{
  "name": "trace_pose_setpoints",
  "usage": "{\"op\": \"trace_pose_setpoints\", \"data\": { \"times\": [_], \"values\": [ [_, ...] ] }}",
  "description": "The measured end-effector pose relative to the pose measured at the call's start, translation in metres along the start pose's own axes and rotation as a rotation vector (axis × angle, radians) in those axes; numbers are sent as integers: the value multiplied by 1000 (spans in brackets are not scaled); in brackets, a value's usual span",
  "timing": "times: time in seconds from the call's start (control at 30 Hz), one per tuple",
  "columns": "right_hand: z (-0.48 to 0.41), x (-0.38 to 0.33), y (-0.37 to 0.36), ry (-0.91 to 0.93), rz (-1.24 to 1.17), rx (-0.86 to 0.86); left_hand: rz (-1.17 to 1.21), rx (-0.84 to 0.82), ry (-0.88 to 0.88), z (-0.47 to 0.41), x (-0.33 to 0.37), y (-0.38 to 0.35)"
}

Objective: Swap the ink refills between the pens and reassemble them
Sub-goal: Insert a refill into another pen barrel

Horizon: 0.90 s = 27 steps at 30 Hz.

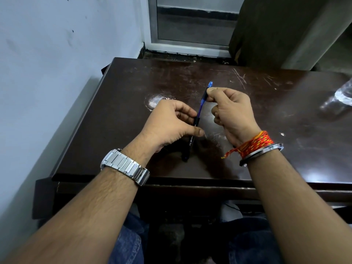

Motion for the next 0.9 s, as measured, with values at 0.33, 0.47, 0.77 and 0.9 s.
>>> {"op": "trace_pose_setpoints", "data": {
  "times": [0.33, 0.47, 0.77, 0.9],
  "values": [
    [7, 0, -4, -74, 65, -131, 66, 103, 9, -4, -5, 1],
    [8, 0, -3, -81, 55, -147, 80, 95, 11, -5, -6, 1],
    [7, 3, -4, -60, 78, -178, 86, 83, 15, -5, -5, 1],
    [8, 4, -4, -45, 92, -180, 92, 90, 9, -5, -4, 2]
  ]
}}
Point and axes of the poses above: each hand's wrist, its own z-axis away from the middle knuckle, its own y-axis out of the back of the hand, x = y × z, the point moved 1 cm from there along -z, towards the middle knuckle, and after that the axes turned 9 degrees about x, right-handed, at the moved point
